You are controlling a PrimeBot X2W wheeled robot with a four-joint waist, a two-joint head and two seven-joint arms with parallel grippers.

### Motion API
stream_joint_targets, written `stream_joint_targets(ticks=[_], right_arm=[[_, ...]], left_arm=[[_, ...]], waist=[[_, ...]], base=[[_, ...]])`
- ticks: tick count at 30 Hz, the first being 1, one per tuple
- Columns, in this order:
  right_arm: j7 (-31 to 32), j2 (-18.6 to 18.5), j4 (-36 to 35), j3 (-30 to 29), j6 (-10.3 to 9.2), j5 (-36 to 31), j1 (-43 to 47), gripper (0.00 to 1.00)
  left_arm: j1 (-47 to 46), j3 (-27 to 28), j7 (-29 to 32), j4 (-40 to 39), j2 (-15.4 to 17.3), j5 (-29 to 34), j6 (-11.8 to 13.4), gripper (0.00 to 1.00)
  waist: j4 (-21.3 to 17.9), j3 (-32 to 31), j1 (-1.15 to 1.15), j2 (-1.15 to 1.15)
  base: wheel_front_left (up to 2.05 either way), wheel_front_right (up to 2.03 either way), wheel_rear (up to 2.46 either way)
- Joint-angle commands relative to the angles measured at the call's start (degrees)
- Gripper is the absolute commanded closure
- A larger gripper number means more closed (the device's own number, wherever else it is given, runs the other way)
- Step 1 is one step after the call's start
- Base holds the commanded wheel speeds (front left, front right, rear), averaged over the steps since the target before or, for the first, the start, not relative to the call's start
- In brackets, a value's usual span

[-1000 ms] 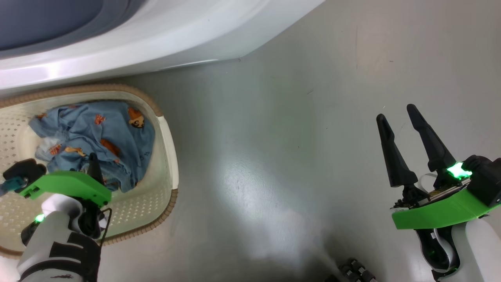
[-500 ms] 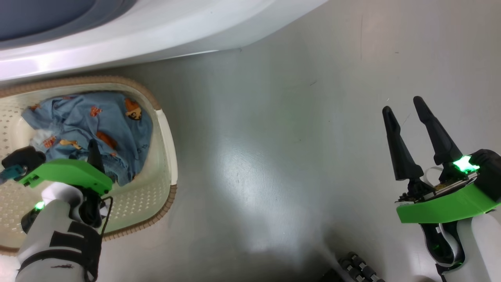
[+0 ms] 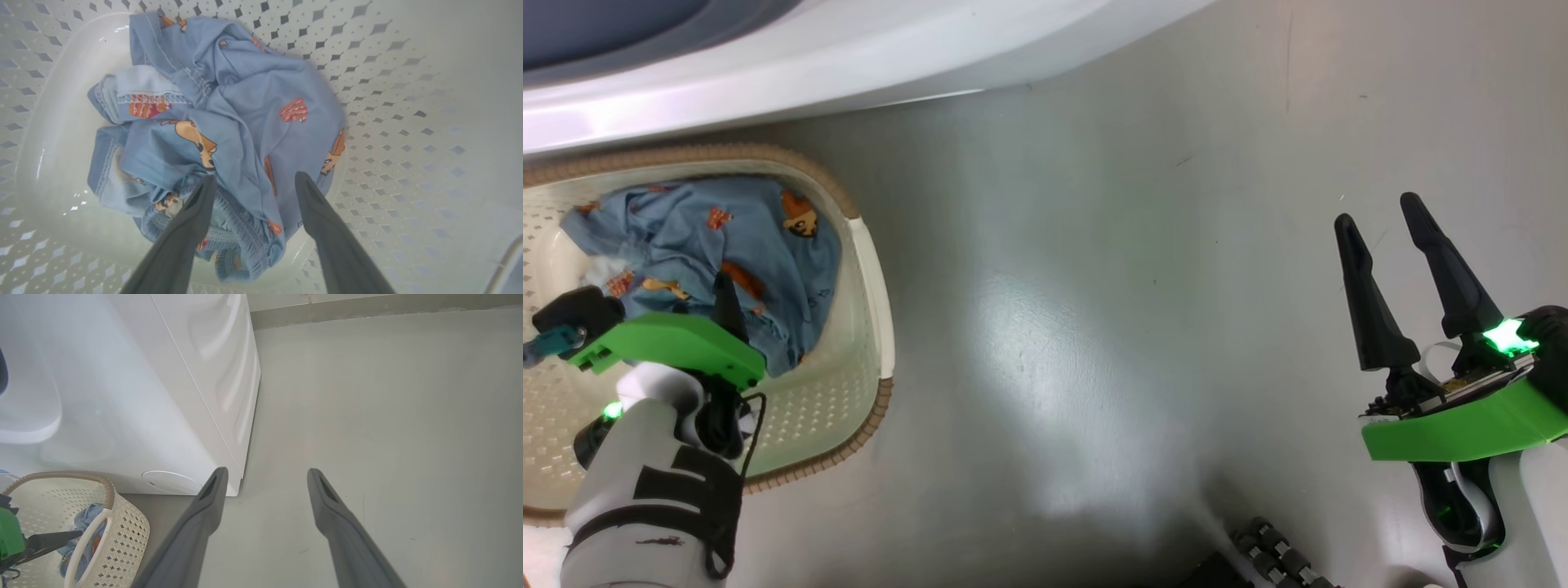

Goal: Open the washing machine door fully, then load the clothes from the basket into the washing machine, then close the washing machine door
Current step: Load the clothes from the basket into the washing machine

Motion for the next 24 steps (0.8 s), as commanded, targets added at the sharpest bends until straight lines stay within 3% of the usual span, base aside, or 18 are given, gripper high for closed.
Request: stream_joint_targets(ticks=[1,24], right_arm=[[-0.27,-0.99,-1.35,0.61,0.16,0.65,1.42,0.00],[-0.27,-1.69,-2.04,0.10,0.16,0.65,1.67,0.00]], left_arm=[[1.45,0.60,-0.73,-0.05,1.40,-0.42,0.42,0.00],[0.12,-1.03,-1.13,-0.05,0.99,-0.70,1.76,0.00]], waist=[[0.01,0.18,0.00,0.00],[0.33,2.32,0.00,0.00]], base=[[0.00,0.00,0.00],[0.00,0.00,0.00]])
